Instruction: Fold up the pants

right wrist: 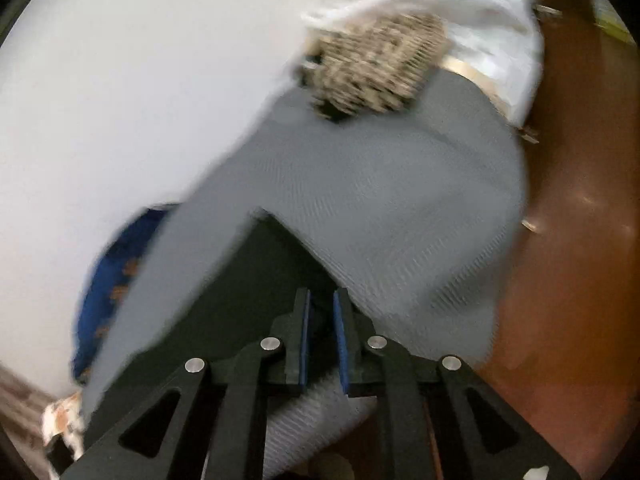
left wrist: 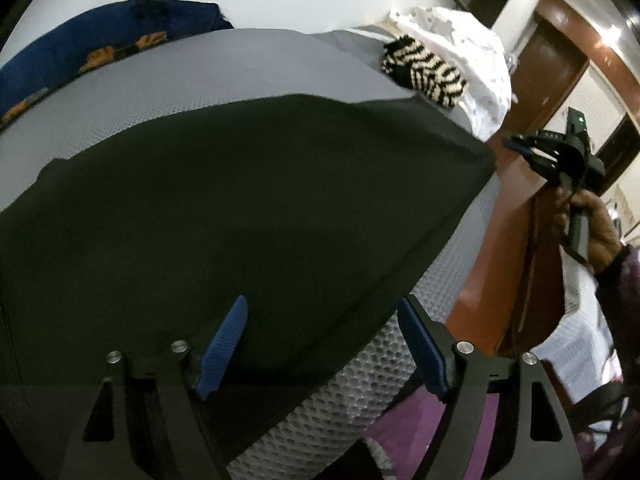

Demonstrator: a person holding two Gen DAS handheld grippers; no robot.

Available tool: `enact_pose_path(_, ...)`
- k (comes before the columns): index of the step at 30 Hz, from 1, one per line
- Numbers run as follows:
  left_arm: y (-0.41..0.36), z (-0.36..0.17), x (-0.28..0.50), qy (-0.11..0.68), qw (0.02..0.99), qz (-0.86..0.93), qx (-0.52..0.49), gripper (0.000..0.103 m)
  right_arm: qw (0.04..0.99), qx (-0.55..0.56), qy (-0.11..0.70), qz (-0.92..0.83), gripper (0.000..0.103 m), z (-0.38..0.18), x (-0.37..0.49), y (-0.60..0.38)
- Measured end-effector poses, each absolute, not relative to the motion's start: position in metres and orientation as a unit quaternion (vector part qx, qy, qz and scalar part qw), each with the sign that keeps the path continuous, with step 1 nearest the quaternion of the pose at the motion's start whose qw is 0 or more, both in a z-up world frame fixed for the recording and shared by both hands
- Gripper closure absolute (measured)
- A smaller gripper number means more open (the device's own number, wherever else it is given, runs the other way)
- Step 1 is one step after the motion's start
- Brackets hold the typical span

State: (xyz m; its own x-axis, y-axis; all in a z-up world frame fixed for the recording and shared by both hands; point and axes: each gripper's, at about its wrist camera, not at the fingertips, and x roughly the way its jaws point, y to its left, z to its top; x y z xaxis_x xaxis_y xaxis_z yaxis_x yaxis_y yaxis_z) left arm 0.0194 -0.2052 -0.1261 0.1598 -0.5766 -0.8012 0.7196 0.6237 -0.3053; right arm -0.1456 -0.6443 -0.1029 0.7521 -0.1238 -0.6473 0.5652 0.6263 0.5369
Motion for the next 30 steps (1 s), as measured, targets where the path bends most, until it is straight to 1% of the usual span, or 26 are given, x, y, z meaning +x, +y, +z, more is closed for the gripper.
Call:
enact_pose_path(4,-0.200,-0.122,0.025,0.489,0.758,-0.429,0.046,0.025,0.896,0.301,0.311,-0.096,0.086,-0.084,-0.085,-0.661)
enact_pose_path(6,-0.198,-0.121,0.026,0.489,0.761,-0.425,0.044,0.025,0.898,0.278,0.335,-0.058,0.085,-0.087,-0.057,-0.667)
enact_pose_path(7,-0.198,-0.122,0.026,0.491,0.761,-0.422,0.045,0.025,0.899,0.253,0.354,-0.048,0.080,-0.090,-0.039,-0.669)
enact_pose_path(11,-0.196,-0.126,0.028,0.501,0.759,-0.412,0.047,0.025,0.904,0.165,0.394,-0.032,0.079,-0.105,0.007,-0.668)
enact_pose_path(15,-0.195,-0.127,0.029,0.506,0.759,-0.407,0.049,0.025,0.894,0.112,0.432,-0.033,0.075,-0.127,0.031,-0.665)
enact_pose_path(23,-0.196,-0.128,0.032,0.512,0.758,-0.401,0.051,0.025,0.889,0.066,0.453,-0.015,0.075,-0.141,0.044,-0.655)
enact_pose_path(24,-0.196,-0.127,0.031,0.511,0.759,-0.401,0.052,0.025,0.889,0.068,0.453,-0.013,0.076,-0.140,0.045,-0.655)
enact_pose_path(25,-0.196,-0.128,0.030,0.511,0.759,-0.400,0.055,0.025,0.889,0.068,0.453,-0.012,0.084,-0.140,0.047,-0.655)
enact_pose_path(26,-0.196,-0.128,0.030,0.510,0.760,-0.399,0.056,0.025,0.889,0.060,0.453,-0.013,0.089,-0.140,0.049,-0.654)
enact_pose_path(27,-0.197,-0.128,0.030,0.510,0.760,-0.399,0.057,0.025,0.890,0.044,0.454,-0.021,0.095,-0.140,0.050,-0.652)
enact_pose_path(30,-0.198,-0.127,0.029,0.510,0.761,-0.396,0.057,0.025,0.888,0.035,0.457,-0.031,0.101,-0.138,0.050,-0.652)
